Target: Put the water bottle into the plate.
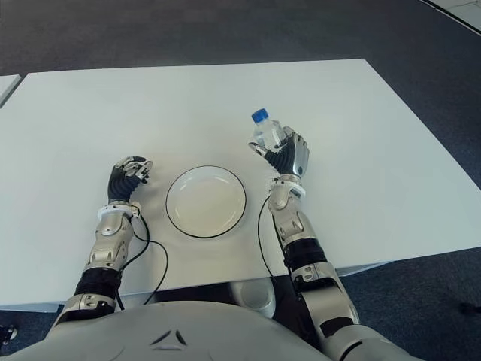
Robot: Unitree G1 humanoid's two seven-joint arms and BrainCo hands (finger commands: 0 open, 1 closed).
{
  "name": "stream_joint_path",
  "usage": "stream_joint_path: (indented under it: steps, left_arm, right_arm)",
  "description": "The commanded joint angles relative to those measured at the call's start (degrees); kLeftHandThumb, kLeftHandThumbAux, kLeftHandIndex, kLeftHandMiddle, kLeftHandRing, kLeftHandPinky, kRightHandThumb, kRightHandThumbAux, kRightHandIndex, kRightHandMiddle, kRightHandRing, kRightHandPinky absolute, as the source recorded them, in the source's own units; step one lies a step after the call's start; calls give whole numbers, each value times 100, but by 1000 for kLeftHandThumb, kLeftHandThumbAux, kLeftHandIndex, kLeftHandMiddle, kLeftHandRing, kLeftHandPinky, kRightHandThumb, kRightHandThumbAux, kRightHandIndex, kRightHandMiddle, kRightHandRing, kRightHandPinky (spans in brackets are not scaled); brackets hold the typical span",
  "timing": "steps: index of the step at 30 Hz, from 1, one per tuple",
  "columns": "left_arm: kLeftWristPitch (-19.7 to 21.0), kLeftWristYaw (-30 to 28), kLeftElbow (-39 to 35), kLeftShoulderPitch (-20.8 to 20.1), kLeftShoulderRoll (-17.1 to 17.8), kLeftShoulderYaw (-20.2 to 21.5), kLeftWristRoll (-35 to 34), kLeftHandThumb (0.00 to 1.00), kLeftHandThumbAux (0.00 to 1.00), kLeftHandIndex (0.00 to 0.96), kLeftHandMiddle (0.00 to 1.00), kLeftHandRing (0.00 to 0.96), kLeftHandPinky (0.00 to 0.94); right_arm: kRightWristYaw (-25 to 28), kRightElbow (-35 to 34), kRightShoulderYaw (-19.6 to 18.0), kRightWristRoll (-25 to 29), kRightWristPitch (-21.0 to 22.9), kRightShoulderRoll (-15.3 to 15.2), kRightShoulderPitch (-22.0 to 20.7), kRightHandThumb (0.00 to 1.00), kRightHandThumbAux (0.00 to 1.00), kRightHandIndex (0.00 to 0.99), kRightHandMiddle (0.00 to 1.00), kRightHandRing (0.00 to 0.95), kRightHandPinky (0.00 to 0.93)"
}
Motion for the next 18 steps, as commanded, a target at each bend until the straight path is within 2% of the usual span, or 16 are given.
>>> stream_joint_path:
  steps: [1,4,8,10,14,18]
  left_arm:
    - [317,30,280,209,-50,8,-28,706,714,434,655,642,637]
    - [329,49,284,207,-44,2,-5,706,714,434,656,643,639]
    - [366,77,287,205,-41,2,10,706,714,434,656,641,634]
    - [366,81,288,205,-41,0,10,706,714,434,656,641,632]
    - [365,92,275,209,-43,-7,17,705,714,434,658,641,631]
    - [331,78,256,221,-40,-17,14,706,715,434,663,645,633]
  right_arm:
    - [-149,-249,120,-137,-574,11,-14,703,727,438,881,882,880]
    - [-181,-357,182,-217,-796,5,25,703,727,438,890,888,880]
    - [-323,-309,316,-394,-1393,-99,22,703,726,438,899,895,883]
    - [-364,-264,325,-441,-1527,-115,11,703,726,437,902,897,885]
    - [-902,-61,551,-901,-2242,-208,-121,703,727,437,908,902,893]
    - [-1619,97,1031,-1564,-2709,-8,-215,703,729,437,912,905,893]
